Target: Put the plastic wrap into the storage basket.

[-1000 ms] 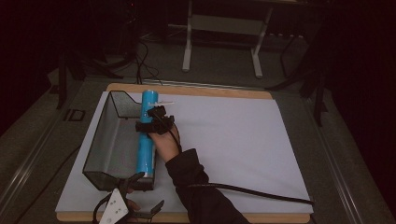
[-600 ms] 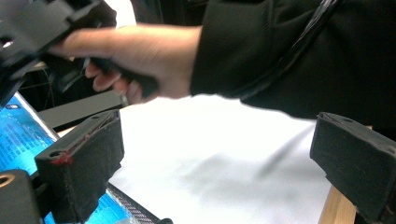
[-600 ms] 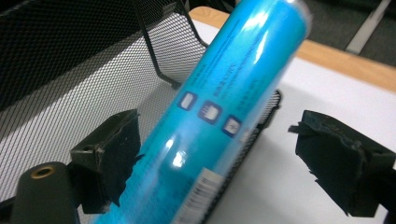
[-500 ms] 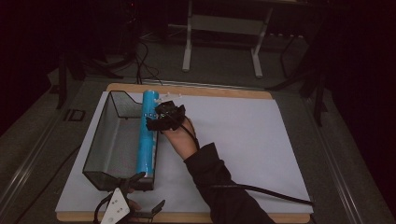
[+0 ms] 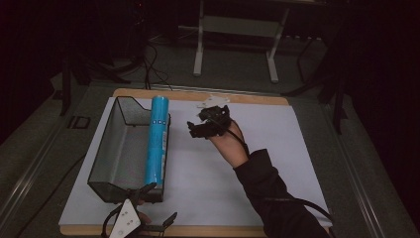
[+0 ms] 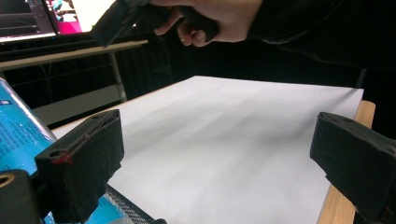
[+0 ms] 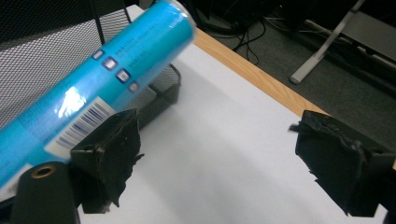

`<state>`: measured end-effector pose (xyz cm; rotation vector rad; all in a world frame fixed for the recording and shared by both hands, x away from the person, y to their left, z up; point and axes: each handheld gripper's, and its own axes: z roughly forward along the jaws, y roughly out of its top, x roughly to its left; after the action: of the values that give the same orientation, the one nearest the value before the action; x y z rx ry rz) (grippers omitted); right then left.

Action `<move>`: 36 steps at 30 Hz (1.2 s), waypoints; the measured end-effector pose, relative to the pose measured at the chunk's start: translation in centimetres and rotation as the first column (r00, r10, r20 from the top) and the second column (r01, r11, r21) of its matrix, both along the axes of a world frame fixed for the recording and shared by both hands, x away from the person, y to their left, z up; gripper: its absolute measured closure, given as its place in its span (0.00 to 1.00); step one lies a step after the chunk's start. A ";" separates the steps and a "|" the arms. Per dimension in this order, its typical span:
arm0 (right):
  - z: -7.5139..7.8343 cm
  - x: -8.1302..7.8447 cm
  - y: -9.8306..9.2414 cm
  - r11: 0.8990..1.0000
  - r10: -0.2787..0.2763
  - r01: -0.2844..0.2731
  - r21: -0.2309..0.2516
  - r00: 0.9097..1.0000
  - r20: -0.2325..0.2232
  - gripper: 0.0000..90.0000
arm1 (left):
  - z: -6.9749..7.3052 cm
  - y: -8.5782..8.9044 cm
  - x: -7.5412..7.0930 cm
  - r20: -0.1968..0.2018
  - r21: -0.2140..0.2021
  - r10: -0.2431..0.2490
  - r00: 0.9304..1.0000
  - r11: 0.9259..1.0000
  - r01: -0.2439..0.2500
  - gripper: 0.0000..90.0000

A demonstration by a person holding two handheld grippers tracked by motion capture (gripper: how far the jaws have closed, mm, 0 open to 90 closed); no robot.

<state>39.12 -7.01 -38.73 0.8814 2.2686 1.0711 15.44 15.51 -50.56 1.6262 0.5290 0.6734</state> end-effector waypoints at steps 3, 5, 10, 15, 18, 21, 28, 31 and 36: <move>0.0 -0.1 -1.8 0.999 0.006 -0.006 0.041 1.000 -0.005 0.15 | 0.0 -0.1 0.0 -0.004 -0.001 -0.003 1.000 1.000 0.003 0.03; -0.1 -0.3 -2.9 0.999 0.022 -0.021 0.044 1.000 -0.004 0.15 | 0.0 -0.1 0.0 -0.002 0.000 -0.003 1.000 1.000 0.003 0.03; -0.5 -1.5 -5.3 0.997 0.009 -0.011 0.075 1.000 0.018 0.15 | 0.0 -0.2 0.1 -0.003 0.004 -0.006 1.000 1.000 0.006 0.03; -1.1 -2.5 -7.7 0.992 0.011 -0.015 0.125 0.999 0.030 0.15 | -0.1 -0.2 0.1 -0.005 0.002 -0.008 1.000 1.000 0.008 0.03; -1.6 -3.2 -9.3 0.988 0.005 -0.008 0.157 1.000 0.019 0.15 | -0.1 -0.3 0.1 -0.006 0.003 -0.010 1.000 1.000 0.010 0.03; -2.0 -3.8 -10.5 0.984 -0.004 0.000 0.179 1.000 0.019 0.15 | -0.1 -0.3 0.1 -0.007 0.002 -0.014 1.000 1.000 0.014 0.03; -3.0 -5.5 -13.4 0.984 -0.045 0.034 0.176 0.997 0.060 0.15 | -0.1 -0.4 0.1 -0.004 0.008 -0.017 1.000 1.000 0.017 0.03; -3.6 -6.2 -14.5 0.984 -0.060 0.048 0.174 0.996 0.064 0.15 | -0.1 -0.4 0.1 -0.006 0.010 -0.016 1.000 1.000 0.016 0.03; -5.0 -7.4 -16.1 0.980 -0.078 0.068 0.188 0.996 0.047 0.15 | -0.1 -0.5 0.1 -0.007 0.011 -0.018 1.000 1.000 0.018 0.03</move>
<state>31.70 -23.11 -43.69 0.9900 2.1001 1.2737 15.53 15.05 -50.71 1.6418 0.5156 0.6588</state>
